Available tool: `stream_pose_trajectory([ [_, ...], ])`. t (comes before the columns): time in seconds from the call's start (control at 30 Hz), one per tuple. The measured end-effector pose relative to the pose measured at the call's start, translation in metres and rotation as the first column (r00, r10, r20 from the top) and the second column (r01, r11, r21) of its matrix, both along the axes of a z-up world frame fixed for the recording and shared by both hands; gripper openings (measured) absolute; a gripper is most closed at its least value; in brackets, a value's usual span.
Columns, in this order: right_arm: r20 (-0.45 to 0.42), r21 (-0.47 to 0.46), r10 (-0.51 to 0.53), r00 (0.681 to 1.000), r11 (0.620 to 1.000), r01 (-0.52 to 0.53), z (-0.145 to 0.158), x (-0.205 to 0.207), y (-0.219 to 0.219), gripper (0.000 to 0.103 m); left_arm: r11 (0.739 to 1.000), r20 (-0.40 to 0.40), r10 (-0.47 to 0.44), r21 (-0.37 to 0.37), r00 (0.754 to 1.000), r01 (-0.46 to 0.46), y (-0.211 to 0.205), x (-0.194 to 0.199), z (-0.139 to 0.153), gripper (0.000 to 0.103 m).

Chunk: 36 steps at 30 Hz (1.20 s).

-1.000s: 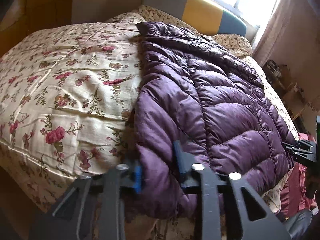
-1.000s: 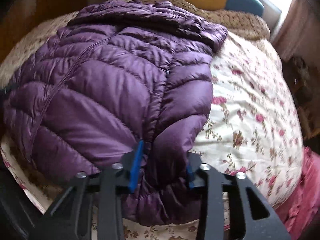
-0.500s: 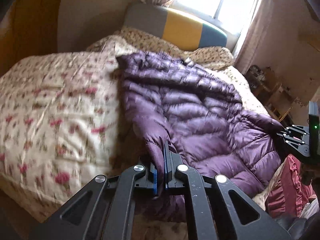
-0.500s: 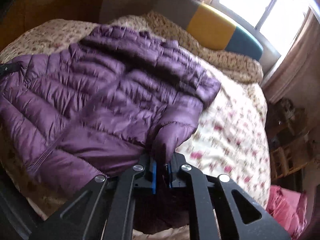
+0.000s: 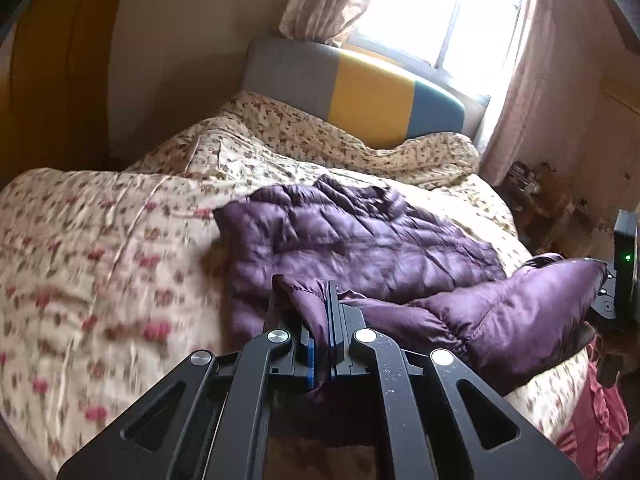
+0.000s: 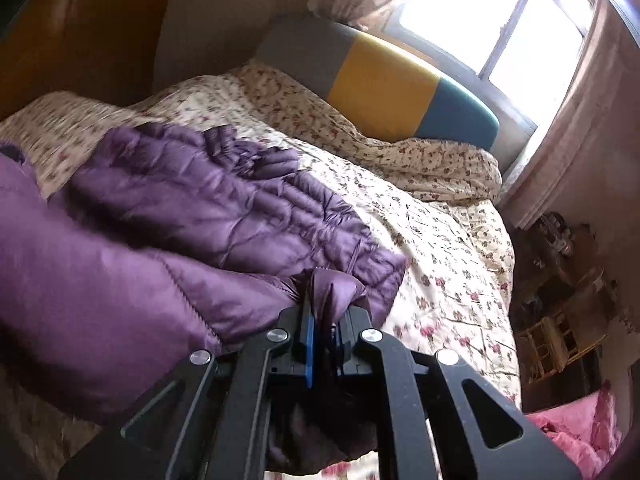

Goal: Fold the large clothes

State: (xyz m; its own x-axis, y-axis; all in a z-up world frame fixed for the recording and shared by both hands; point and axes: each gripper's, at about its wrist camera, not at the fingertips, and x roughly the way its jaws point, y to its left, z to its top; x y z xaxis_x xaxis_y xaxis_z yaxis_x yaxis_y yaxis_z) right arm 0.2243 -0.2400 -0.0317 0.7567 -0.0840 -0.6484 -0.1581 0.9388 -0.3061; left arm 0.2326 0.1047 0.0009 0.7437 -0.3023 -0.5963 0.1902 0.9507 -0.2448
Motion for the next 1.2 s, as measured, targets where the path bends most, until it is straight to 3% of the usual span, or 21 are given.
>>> stream_pose_trajectory([
  [0.17, -0.038, 0.008, -0.057, 0.998, 0.998, 0.057, -0.008, 0.071, -0.005, 0.006, 0.999, -0.020, 0.035, 0.016, 0.999, -0.035, -0.005, 0.067, -0.004, 0.005],
  [0.43, -0.128, 0.039, -0.117, 0.985, 0.992, 0.123, -0.032, 0.150, -0.014, 0.009, 0.995, -0.102, 0.097, 0.028, 0.990, -0.095, -0.008, 0.150, -0.025, 0.005],
  [0.7, -0.169, 0.149, -0.144, 0.975, 0.974, 0.170, -0.030, 0.186, -0.027, 0.029, 0.993, -0.175, 0.121, 0.010, 0.977, -0.121, 0.001, 0.191, -0.033, 0.006],
  [0.73, -0.175, 0.170, -0.144, 0.974, 0.970, 0.174, -0.028, 0.189, -0.028, 0.033, 0.992, -0.191, 0.122, 0.002, 0.974, -0.124, 0.003, 0.196, -0.034, 0.011],
  [0.8, -0.200, 0.256, -0.126, 0.972, 0.950, 0.177, -0.023, 0.194, -0.033, 0.070, 0.990, -0.207, 0.128, -0.023, 0.970, -0.136, 0.008, 0.201, -0.032, 0.020],
  [0.9, -0.154, 0.278, -0.137, 0.978, 0.944, 0.176, -0.008, 0.193, -0.034, 0.089, 0.986, -0.214, 0.121, -0.088, 0.969, -0.142, 0.016, 0.203, -0.030, 0.054],
  [0.93, -0.144, 0.288, -0.134, 0.980, 0.942, 0.172, -0.003, 0.192, -0.034, 0.090, 0.982, -0.196, 0.138, -0.099, 0.971, -0.159, 0.021, 0.200, -0.027, 0.068],
  [1.0, -0.128, 0.292, -0.134, 0.983, 0.942, 0.167, 0.008, 0.189, -0.036, 0.092, 0.973, -0.162, 0.186, -0.106, 0.969, -0.204, 0.029, 0.193, -0.020, 0.083],
  [1.07, -0.104, 0.289, -0.136, 0.985, 0.944, 0.161, 0.016, 0.183, -0.038, 0.095, 0.966, -0.160, 0.188, -0.147, 0.969, -0.211, 0.038, 0.186, -0.018, 0.083],
  [1.2, -0.077, 0.290, -0.157, 0.985, 0.941, 0.172, 0.022, 0.160, -0.051, 0.098, 0.963, -0.171, 0.192, -0.157, 0.966, -0.219, 0.052, 0.161, -0.026, 0.083],
])
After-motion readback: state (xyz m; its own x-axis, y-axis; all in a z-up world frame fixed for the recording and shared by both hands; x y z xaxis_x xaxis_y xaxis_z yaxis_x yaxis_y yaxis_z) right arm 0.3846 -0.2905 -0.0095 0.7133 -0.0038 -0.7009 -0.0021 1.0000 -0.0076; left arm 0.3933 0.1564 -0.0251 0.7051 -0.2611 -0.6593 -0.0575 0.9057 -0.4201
